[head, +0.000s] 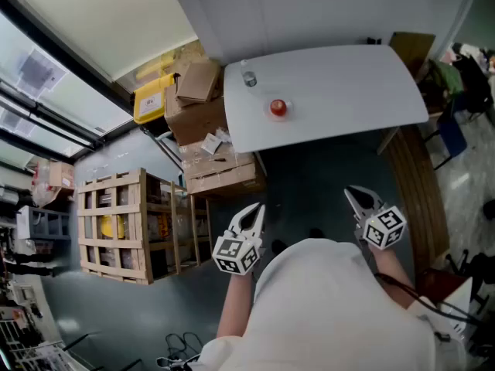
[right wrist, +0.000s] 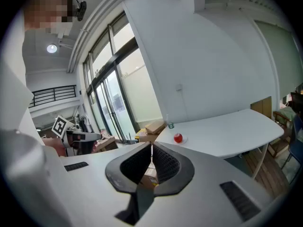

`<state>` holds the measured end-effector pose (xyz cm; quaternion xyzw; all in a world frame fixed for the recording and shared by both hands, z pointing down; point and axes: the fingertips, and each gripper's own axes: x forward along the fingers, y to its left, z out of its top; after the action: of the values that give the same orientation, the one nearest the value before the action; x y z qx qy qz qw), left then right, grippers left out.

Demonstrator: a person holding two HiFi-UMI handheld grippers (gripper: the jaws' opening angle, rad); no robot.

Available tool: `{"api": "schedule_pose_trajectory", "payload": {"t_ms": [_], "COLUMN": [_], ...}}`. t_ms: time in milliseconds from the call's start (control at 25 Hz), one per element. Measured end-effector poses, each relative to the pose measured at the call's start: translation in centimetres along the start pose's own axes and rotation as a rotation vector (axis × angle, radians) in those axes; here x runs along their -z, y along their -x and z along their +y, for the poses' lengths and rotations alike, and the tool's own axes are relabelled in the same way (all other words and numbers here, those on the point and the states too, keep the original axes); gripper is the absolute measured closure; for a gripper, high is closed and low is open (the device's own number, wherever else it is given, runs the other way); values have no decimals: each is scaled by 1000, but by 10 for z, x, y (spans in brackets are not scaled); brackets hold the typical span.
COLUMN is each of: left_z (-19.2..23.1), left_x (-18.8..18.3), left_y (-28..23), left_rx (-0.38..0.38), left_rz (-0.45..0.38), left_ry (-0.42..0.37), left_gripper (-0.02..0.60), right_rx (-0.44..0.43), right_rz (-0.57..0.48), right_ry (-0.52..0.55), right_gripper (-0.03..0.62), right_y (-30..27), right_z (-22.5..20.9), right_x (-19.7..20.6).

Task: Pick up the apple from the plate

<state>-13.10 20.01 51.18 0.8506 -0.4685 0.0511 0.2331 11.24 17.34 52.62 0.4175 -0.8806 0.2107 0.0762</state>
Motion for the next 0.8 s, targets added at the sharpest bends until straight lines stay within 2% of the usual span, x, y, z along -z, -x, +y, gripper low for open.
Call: {"api": "schedule_pose_trajectory", "payload": {"t_ms": [600, 800], "left_z": [2, -2], "left_x": [-1, 1], "left_y": [-3, -7], "left_rx": [-13, -24], "left_rz": [-2, 2], "left_ry": [3, 9], "left_gripper": [580, 580], "right_rx": [-5, -23], "right_rz": [8, 9], "right_ry": [-7, -45], "right_gripper": [557, 557], "right_y": [-3, -3], "right_z": [-3, -10], "right_x": [-2, -4]}}
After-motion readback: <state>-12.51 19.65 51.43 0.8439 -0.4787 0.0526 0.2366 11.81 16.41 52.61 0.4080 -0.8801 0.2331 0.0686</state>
